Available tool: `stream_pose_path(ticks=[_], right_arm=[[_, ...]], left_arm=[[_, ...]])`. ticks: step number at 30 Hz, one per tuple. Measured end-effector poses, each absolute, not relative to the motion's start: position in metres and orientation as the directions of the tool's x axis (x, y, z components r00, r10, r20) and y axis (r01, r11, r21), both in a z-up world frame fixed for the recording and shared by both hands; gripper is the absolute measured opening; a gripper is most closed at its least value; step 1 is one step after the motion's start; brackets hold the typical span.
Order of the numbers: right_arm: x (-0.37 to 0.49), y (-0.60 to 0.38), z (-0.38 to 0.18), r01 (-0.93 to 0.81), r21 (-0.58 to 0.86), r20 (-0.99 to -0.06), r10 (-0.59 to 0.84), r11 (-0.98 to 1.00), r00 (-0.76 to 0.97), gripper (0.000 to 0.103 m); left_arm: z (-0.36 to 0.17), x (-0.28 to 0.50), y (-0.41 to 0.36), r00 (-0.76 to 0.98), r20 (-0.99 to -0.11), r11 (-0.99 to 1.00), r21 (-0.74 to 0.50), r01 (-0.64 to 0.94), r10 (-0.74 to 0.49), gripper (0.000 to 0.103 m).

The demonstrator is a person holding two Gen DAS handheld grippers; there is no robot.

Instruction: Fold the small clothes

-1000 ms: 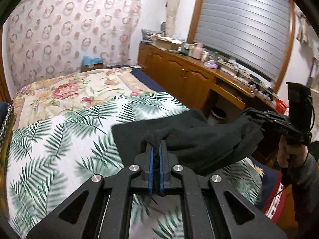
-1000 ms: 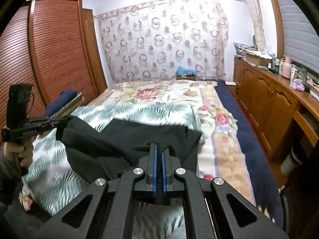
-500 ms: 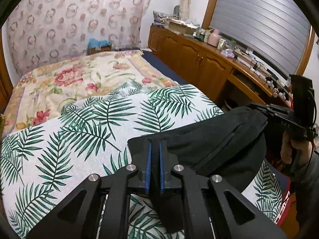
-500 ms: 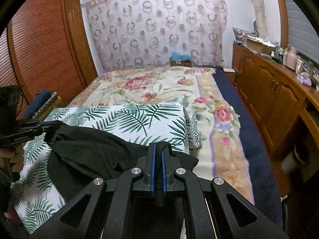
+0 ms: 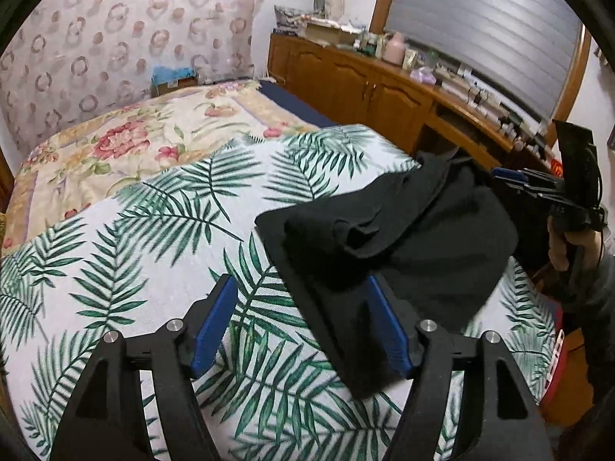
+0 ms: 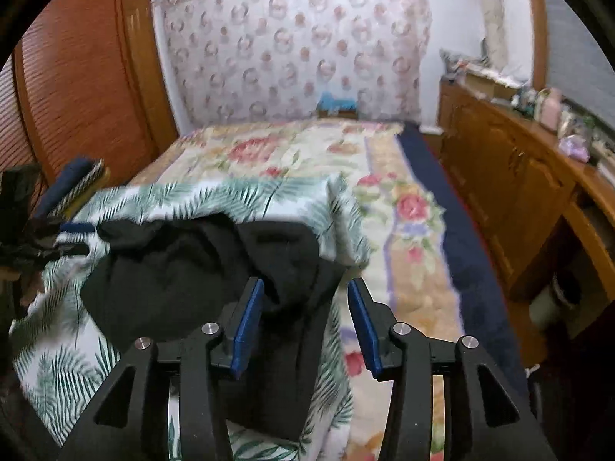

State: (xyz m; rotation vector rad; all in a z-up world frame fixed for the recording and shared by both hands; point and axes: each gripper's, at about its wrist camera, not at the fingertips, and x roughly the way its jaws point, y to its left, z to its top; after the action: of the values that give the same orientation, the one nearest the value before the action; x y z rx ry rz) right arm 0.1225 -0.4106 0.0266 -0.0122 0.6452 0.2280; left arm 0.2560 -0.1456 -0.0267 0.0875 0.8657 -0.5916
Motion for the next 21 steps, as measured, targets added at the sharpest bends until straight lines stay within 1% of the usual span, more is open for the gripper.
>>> stream_pose_path(ticks=[5,6,7,8,9,10,12,16,19,20,21], right_arm=[[0.145,-0.393,0.024,-0.281,0.058,-0.610,0.257,0.958,0.750,0.047],[0.149,-0.390,0.025,-0.294,0.055,-0.608,0.266,0.954,0.748,0.041],[0.152,-0.387,0.028,-0.314,0.052,-0.602,0.281,0.948,0.747,0.033],[0.156,-0.386,0.029,-0.334,0.054,-0.598,0.298,0.941,0.744,0.016],[0.159,-0.384,0.032,-0.346,0.048,-0.591,0.306,0.937,0.746,0.011],[0.163,-0.386,0.035,-0.347,0.041,-0.583,0.305,0.937,0.753,0.008],[0.169,-0.391,0.040,-0.343,0.052,-0.567,0.310,0.938,0.763,0.007],[0.180,-0.410,0.047,-0.219,0.090,-0.554,0.231,0.972,0.800,0.007],[0.179,-0.406,0.052,-0.180,0.083,-0.554,0.196,0.980,0.809,0.007],[0.178,-0.402,0.052,-0.194,0.088,-0.558,0.210,0.977,0.803,0.009],[0.175,-0.397,0.053,-0.200,0.087,-0.564,0.214,0.976,0.798,0.020]], left_arm=[[-0.037,0.276,-0.158,0.488,-0.752,0.837,-0.153,0.525,-0.443,0.070],[-0.037,0.281,-0.159,0.489,-0.754,0.840,-0.149,0.522,-0.438,0.070],[-0.037,0.286,-0.160,0.496,-0.754,0.844,-0.143,0.517,-0.431,0.070],[-0.036,0.289,-0.161,0.499,-0.753,0.845,-0.140,0.515,-0.429,0.070],[-0.036,0.293,-0.162,0.502,-0.751,0.847,-0.141,0.513,-0.429,0.070],[-0.035,0.296,-0.164,0.506,-0.747,0.847,-0.143,0.512,-0.431,0.070],[-0.034,0.304,-0.163,0.520,-0.739,0.856,-0.146,0.496,-0.428,0.070],[-0.036,0.321,-0.156,0.562,-0.735,0.894,-0.135,0.427,-0.380,0.070],[-0.039,0.326,-0.148,0.571,-0.741,0.911,-0.134,0.390,-0.354,0.070],[-0.040,0.326,-0.147,0.569,-0.742,0.911,-0.137,0.390,-0.355,0.070],[-0.040,0.325,-0.145,0.567,-0.742,0.910,-0.141,0.391,-0.359,0.070]])
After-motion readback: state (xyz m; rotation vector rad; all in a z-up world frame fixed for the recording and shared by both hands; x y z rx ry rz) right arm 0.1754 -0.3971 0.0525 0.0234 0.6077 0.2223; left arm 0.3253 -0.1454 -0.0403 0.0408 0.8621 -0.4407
